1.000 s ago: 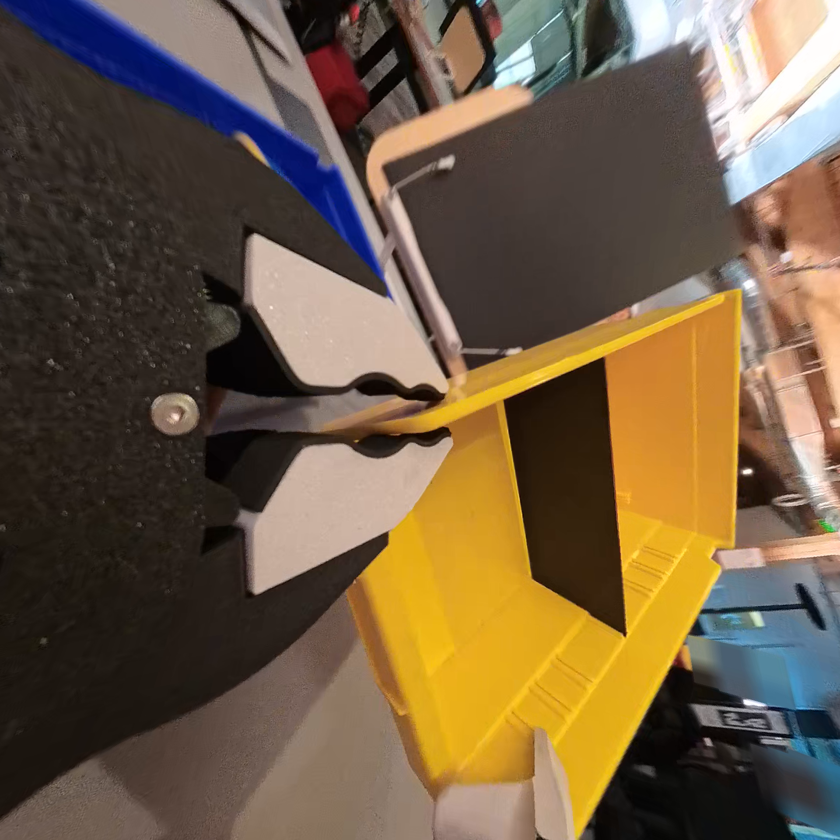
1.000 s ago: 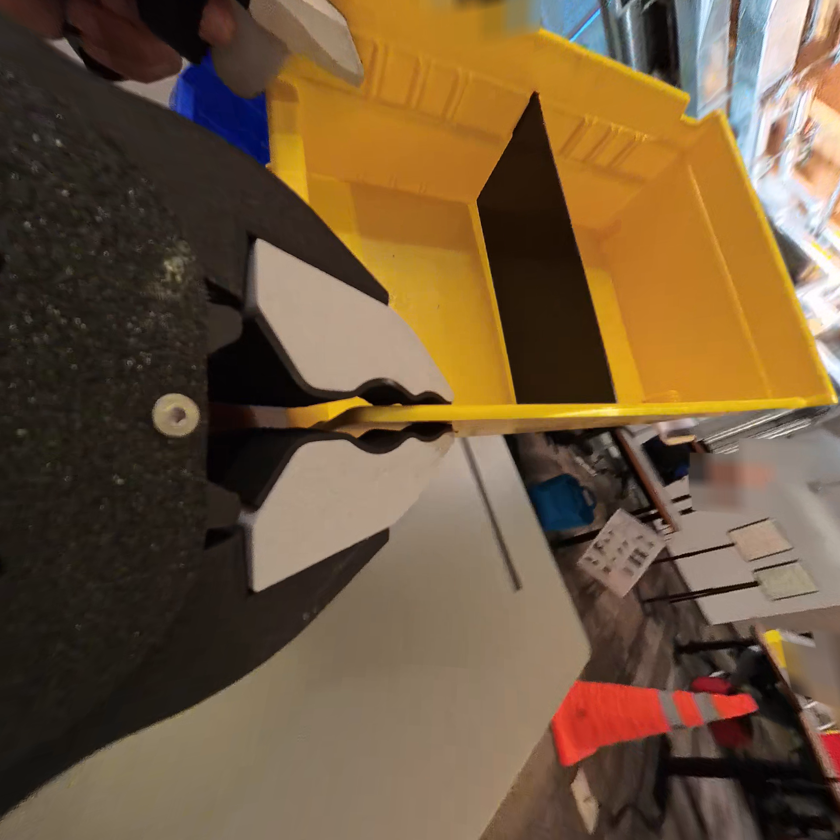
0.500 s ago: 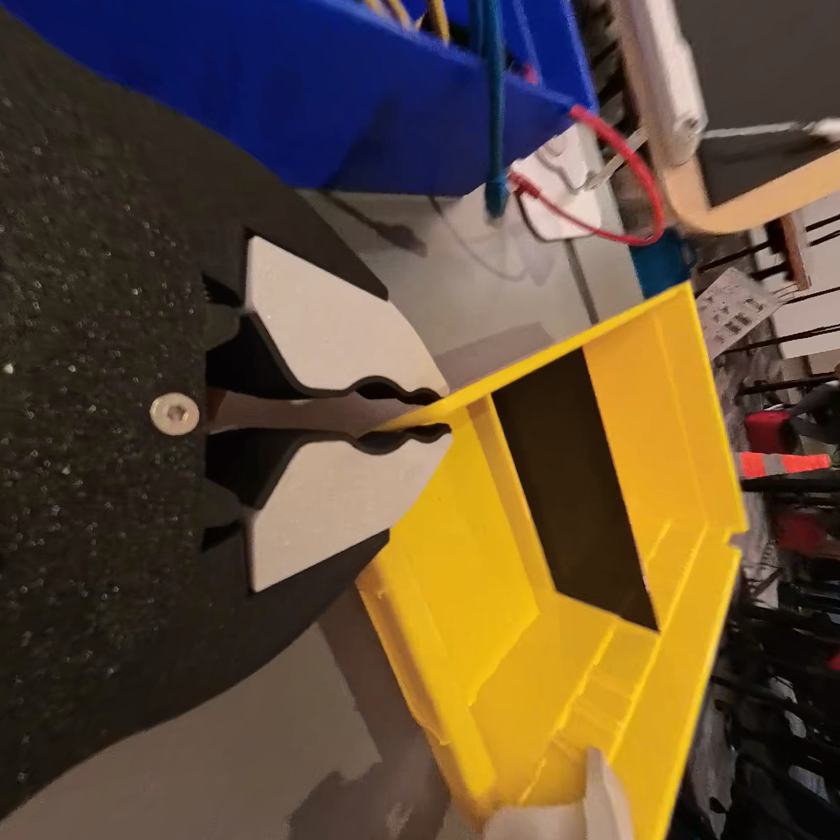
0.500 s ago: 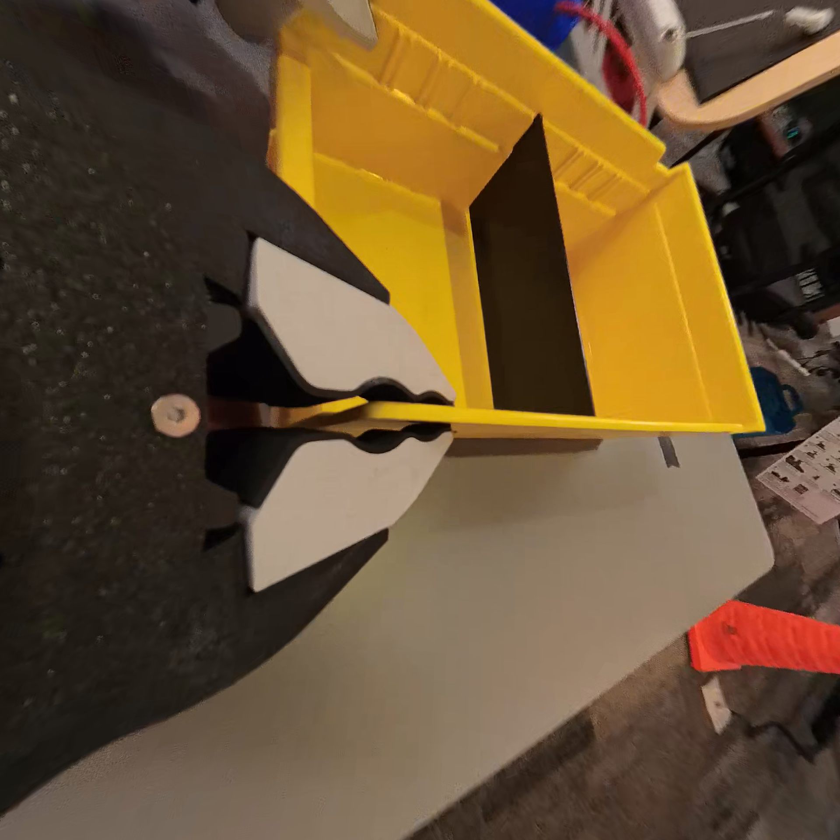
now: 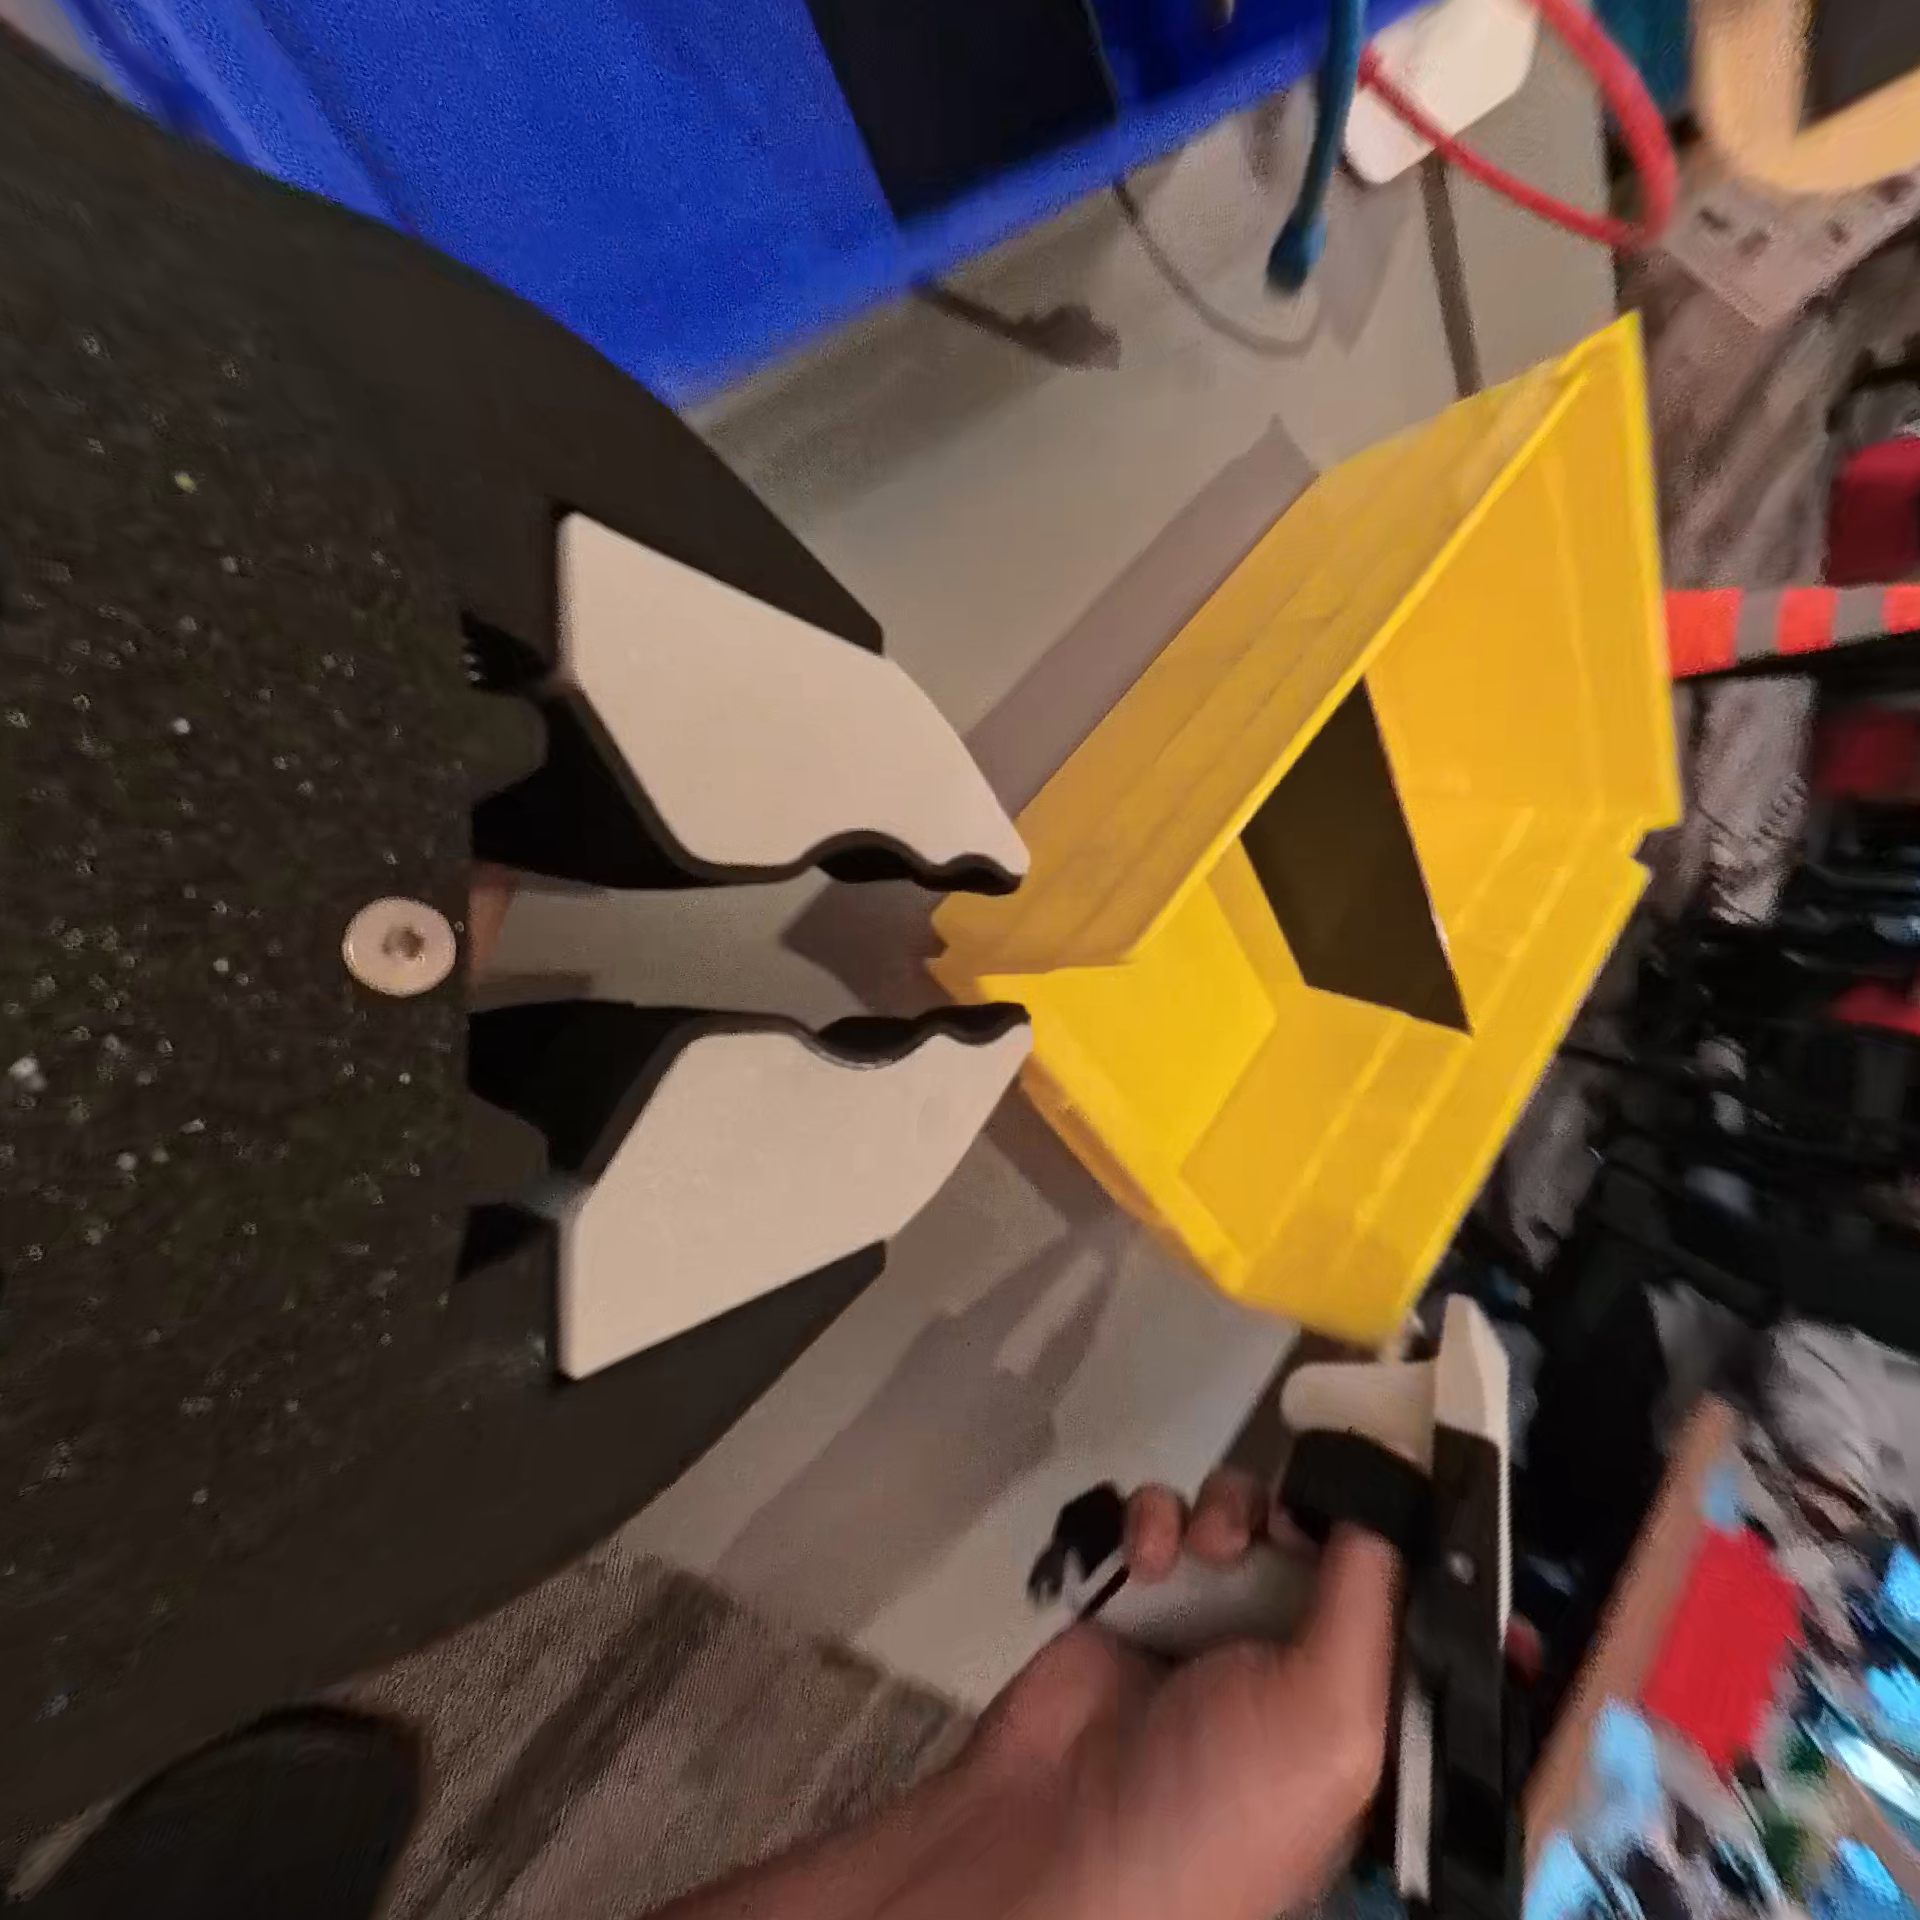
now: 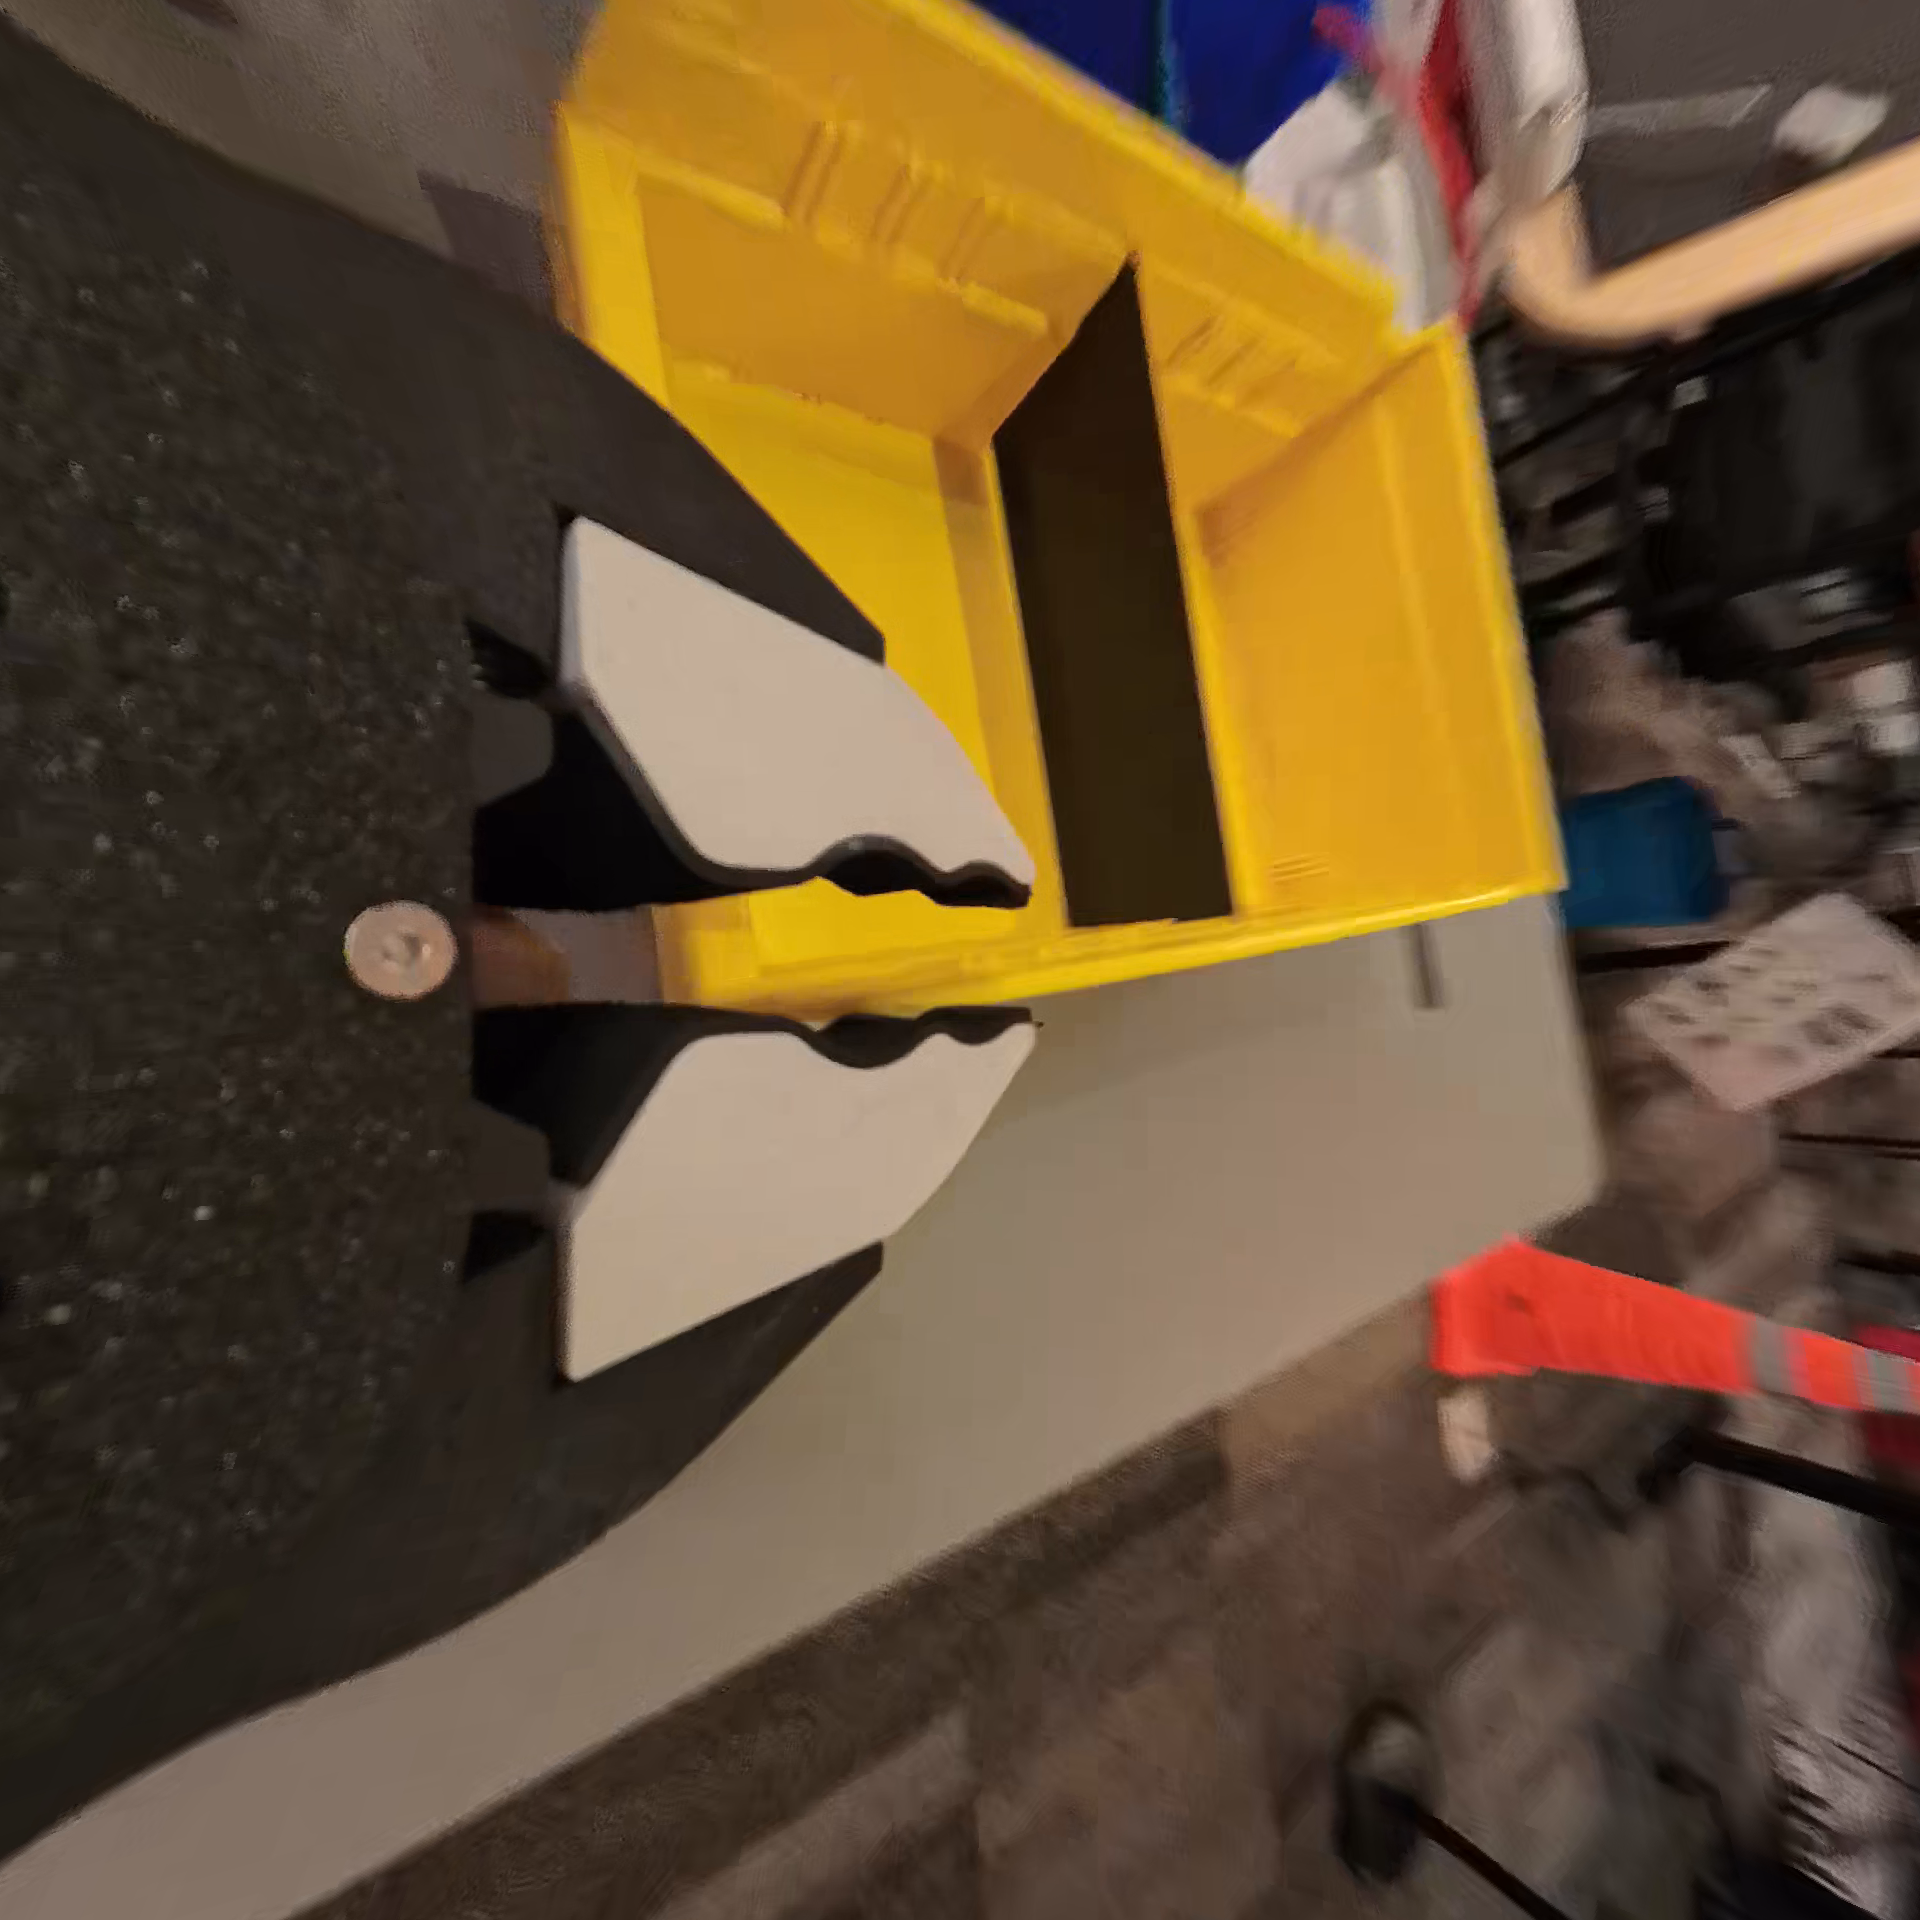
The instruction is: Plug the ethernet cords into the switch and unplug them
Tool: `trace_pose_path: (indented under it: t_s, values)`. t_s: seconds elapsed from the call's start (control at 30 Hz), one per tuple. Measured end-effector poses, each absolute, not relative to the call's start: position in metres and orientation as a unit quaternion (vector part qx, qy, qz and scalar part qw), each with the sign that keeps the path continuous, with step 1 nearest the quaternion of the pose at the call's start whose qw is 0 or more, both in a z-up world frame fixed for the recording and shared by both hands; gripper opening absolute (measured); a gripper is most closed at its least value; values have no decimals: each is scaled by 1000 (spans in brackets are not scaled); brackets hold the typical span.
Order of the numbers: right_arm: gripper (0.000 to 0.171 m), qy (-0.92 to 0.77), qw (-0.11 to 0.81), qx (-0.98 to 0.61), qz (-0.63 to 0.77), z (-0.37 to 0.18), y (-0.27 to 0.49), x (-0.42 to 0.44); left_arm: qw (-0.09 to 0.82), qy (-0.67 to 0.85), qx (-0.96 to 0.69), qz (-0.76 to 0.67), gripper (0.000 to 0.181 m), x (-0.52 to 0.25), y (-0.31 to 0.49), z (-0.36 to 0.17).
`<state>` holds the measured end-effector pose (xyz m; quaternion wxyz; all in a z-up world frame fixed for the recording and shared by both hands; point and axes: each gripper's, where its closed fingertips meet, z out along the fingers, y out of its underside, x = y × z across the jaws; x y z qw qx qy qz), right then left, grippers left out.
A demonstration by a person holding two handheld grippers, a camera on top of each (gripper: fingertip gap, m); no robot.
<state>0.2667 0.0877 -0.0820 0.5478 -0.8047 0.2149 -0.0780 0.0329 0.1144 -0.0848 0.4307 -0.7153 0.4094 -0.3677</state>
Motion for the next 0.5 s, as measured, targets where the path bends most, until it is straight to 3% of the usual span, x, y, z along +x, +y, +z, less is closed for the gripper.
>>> trace_pose_path:
  t_s: [0.07, 0.17, 0.3, 0.4, 0.47, 0.5]
  values:
    - [18, 184, 601, -771, -98, -38, 79, 237, 462, 404, -689, -385, 24, -20, 114, -60]
    - [20, 90, 656, -749, -27, -4, 100, 145, 557, 349, -698, -284, 30, -122, 175, -46]
    - [29, 5, 609, -775, 169, -50, 148, -12, 581, 249, -754, -178, 43, -236, 259, -64]
    - [41, 55, 580, -803, 123, -101, 176, -47, 500, 265, -800, -197, 60, -238, 273, -105]
    - [37, 83, 580, -804, 100, -111, 188, -54, 475, 281, -809, -201, 47, -229, 276, -126]
    - [35, 89, 565, -814, 103, -118, 193, -62, 479, 281, -805, -207, 23, -226, 277, -130]
